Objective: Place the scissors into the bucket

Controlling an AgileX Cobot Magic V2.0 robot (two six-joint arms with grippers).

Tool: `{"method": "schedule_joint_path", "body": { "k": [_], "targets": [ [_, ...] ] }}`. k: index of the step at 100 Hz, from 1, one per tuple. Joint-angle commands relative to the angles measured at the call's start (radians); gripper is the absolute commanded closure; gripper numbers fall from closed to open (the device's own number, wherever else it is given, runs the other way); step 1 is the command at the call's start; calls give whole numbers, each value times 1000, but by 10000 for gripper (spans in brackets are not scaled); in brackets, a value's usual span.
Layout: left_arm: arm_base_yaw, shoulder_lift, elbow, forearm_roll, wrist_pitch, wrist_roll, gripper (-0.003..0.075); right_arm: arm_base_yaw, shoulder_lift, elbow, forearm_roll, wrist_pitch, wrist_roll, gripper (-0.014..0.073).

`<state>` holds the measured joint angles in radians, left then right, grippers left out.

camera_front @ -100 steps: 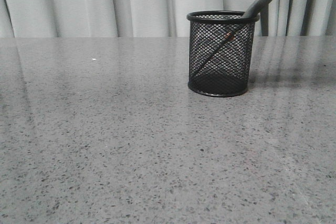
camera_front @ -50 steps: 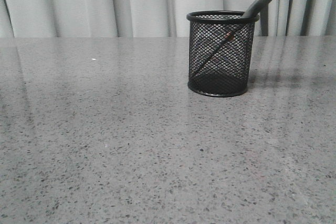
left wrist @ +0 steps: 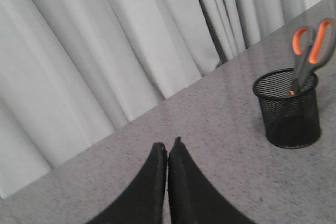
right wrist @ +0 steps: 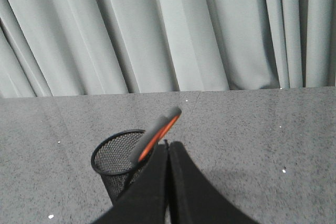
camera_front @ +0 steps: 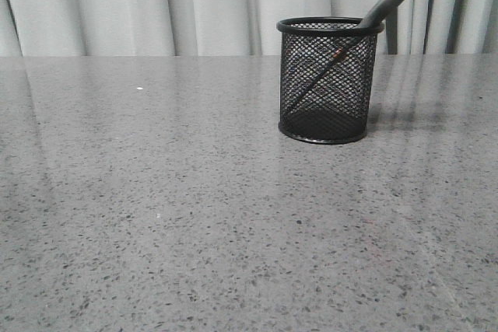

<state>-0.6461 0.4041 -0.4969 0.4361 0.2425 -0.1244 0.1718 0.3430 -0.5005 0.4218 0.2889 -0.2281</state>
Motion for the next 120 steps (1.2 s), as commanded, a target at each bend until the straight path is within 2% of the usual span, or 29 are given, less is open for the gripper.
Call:
{"method": "schedule_joint_path", "body": {
  "k": [1,15,31,120],
  "targets": [
    [4,-108,105,8,-166,-79,741,-2,-67,38,2,-84,0,650],
    [4,-265,229,-21,-198,-83,741,-2,-153,127,2,-76,0,650],
    [4,-354,251,-83,-195,-83,741,-2,-175,178,6,-72,0,650],
    [4,-358,251,-89,-197,-83,741,-2,-175,191,6,-74,0,650]
  ]
}}
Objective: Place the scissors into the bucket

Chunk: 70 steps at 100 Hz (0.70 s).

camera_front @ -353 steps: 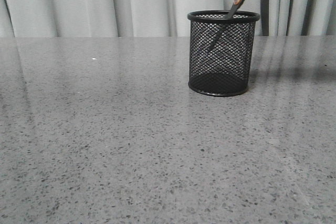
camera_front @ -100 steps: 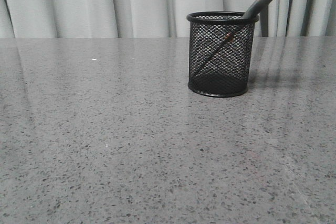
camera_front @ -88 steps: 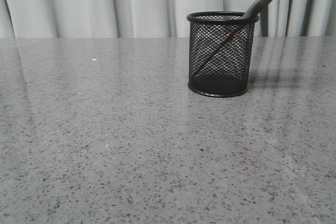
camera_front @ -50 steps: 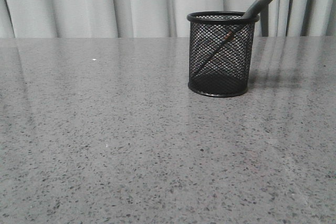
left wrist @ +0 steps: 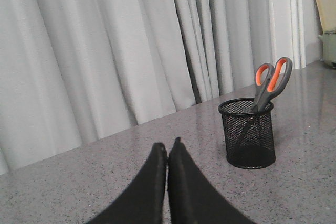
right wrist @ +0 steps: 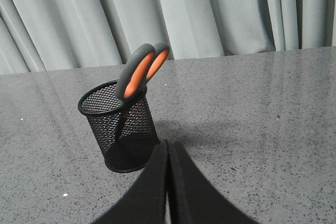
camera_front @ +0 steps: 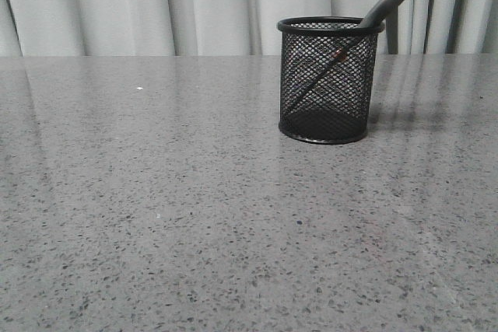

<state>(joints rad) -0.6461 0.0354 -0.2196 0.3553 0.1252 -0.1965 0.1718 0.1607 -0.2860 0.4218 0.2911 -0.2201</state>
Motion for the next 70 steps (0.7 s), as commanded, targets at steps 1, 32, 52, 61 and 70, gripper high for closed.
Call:
{"method": "schedule_joint_path", "body": {
  "k": [1,32,52,61,70],
  "targets": [
    [4,11,-26,-8,-80,-10,741,-2,7,-24,6,-76,-8,650],
    [20,11,-8,-86,-71,-8,741,-2,7,-24,6,-76,-8,650],
    [228,11,108,-316,-110,47,741,-2,7,-24,6,-76,-8,650],
    [360,9,165,-376,-146,47,741,-2,7,-24,6,-76,-8,650],
    [465,8,203,-377,-174,47,741,-2,7,-24,6,-76,-8,650]
  ]
}}
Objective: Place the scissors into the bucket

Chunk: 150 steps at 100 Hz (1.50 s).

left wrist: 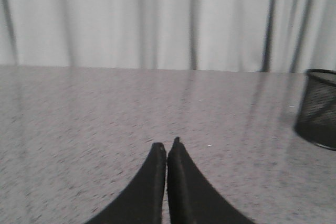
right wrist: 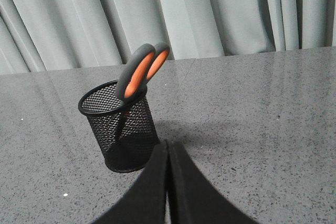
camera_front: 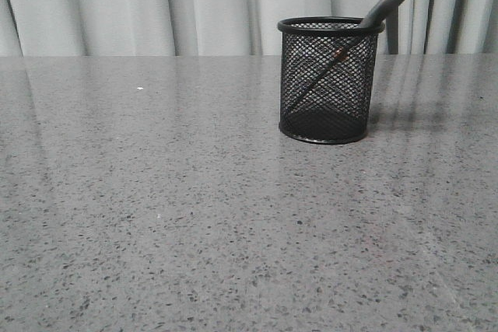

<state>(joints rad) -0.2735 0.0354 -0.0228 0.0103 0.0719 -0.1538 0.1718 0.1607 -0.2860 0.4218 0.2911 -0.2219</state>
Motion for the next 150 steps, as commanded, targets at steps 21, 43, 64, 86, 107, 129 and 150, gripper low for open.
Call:
{"method": "schedule_joint_path", "body": {
  "k": [21,43,64,86,107,129,150],
  "targets": [
    [180,-71,50,-53,-60,6,741,-2,7,-24,6,-76,-7,650],
    [182,-65,50,-84,-45,80,741,-2,9,-24,6,-74,-7,650],
    [182,-65,48,-84,-56,80,741,-2,9,-24,6,-74,-7,650],
    [182,-65,48,-80,-56,80,741,-2,9,-24,6,-74,-7,650],
    [182,-65,50,4,-56,174,741,-2,9,-24,6,-74,-7,650],
    [182,-65,50,0,-56,238,741,-2,9,-24,6,-74,-7,650],
    [182,-65,48,-16,-56,234,741,-2,9,-24,6,-74,-7,650]
  ]
}}
